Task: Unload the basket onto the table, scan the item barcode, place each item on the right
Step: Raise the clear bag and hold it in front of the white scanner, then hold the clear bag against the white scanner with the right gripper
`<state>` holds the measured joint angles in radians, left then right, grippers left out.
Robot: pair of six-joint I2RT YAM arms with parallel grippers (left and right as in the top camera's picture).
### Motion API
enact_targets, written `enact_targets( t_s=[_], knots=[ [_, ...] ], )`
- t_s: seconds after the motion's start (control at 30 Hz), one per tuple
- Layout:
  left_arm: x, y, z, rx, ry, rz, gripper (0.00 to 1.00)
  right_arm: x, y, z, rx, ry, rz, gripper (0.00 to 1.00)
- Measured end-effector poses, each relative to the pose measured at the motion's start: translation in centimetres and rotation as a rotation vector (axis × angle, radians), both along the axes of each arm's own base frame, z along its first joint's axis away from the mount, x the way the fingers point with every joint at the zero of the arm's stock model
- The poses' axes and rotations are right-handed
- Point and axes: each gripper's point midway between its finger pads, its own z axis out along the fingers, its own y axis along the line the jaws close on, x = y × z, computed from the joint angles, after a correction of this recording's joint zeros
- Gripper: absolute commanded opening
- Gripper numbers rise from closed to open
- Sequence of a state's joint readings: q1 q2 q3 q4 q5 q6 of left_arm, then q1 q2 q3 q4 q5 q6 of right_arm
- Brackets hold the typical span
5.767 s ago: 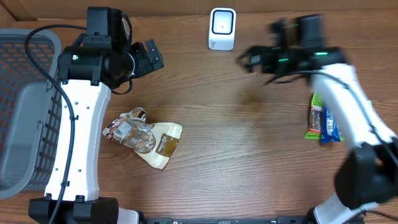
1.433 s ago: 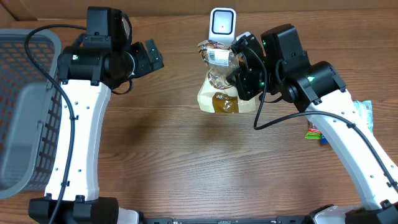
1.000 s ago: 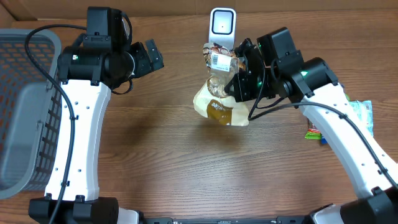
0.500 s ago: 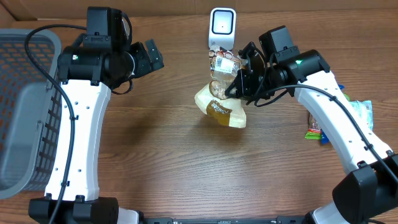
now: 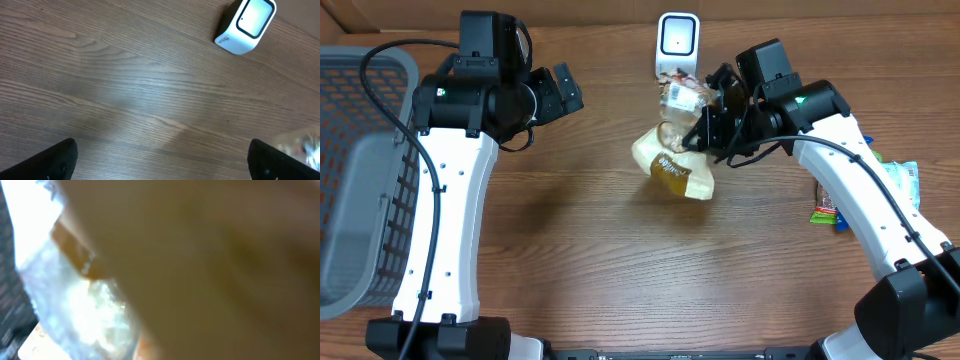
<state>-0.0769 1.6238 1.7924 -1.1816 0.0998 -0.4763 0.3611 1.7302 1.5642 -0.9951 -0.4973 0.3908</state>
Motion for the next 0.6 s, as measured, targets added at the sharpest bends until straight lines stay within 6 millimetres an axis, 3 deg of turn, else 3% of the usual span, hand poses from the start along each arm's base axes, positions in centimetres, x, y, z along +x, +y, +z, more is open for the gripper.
enact_targets(
  t_s=[0.2,0.4,0.6],
  knots=[
    [0.0,0.0,0.0,0.0,0.0,-0.001,1.0,5.1,-4.9,-0.9,-0.296,-0.177,-0.309,0.04],
    [0.0,0.0,0.0,0.0,0.0,0.0,1.0,12.0,-8.0,2.6,-0.534,-0.568,-0.625,0.04],
    [0.0,0.0,0.0,0.0,0.001,-0.001,1.0,17.4,-8.9,4.2,-0.708,-0.86,-0.739,0.04]
  ],
)
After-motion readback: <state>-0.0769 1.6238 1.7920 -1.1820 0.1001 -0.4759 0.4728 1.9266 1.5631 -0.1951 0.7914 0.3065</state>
